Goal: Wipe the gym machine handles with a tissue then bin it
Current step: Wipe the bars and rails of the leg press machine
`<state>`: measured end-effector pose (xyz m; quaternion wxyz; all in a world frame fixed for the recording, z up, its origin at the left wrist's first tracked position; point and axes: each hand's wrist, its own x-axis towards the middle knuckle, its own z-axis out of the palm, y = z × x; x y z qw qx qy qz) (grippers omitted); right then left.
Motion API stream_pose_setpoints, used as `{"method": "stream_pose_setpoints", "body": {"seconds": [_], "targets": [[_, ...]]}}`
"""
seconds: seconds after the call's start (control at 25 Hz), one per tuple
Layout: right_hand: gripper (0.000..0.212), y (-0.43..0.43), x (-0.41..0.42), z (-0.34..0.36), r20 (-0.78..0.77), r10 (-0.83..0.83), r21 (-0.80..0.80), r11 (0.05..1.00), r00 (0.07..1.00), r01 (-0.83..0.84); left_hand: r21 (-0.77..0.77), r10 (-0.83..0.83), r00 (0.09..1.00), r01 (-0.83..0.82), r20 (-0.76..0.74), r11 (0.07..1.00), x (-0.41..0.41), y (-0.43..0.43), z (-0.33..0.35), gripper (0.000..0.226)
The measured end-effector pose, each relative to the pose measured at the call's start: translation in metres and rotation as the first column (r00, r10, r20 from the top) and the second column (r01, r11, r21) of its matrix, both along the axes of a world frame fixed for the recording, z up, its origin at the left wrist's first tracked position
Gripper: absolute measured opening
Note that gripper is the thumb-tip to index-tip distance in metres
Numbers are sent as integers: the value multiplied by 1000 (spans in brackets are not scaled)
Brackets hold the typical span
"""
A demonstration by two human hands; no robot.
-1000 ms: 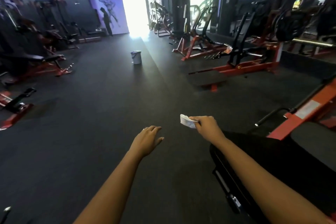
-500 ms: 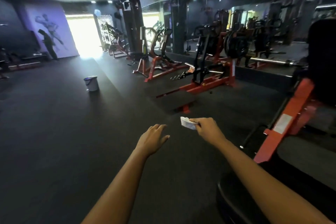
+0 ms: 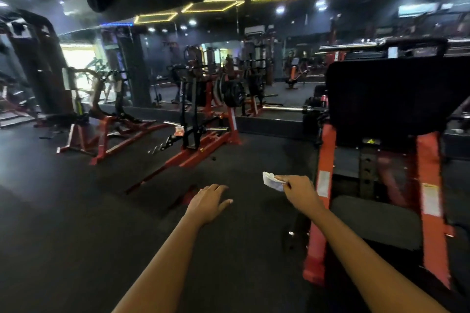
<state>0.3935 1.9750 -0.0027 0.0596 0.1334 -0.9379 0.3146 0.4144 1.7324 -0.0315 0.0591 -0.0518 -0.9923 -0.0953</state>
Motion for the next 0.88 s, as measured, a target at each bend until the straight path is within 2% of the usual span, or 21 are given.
{"method": "stream_pose_setpoints", "body": {"seconds": [0.12, 0.36, 0.68, 0.8, 0.88], "targets": [[39, -14, -42, 2, -107, -117, 56, 991, 987, 124, 31, -101, 995, 101, 17, 994, -69, -15, 1, 52], [40, -9, -135, 14, -176, -299, 4, 953, 938, 304, 81, -292, 956, 293, -27, 953, -206, -3, 4, 52], [38, 31, -300, 42, -266, -487, -67, 870, 832, 488, 80, -515, 854, 520, -67, 851, -421, 63, 35, 52], [40, 56, -357, 49, -288, -566, -43, 813, 773, 580, 90, -579, 810, 586, -87, 806, -494, 96, 47, 52], [39, 77, -392, 54, -291, -615, -90, 780, 733, 619, 104, -620, 779, 627, -96, 772, -537, 121, 54, 51]]}}
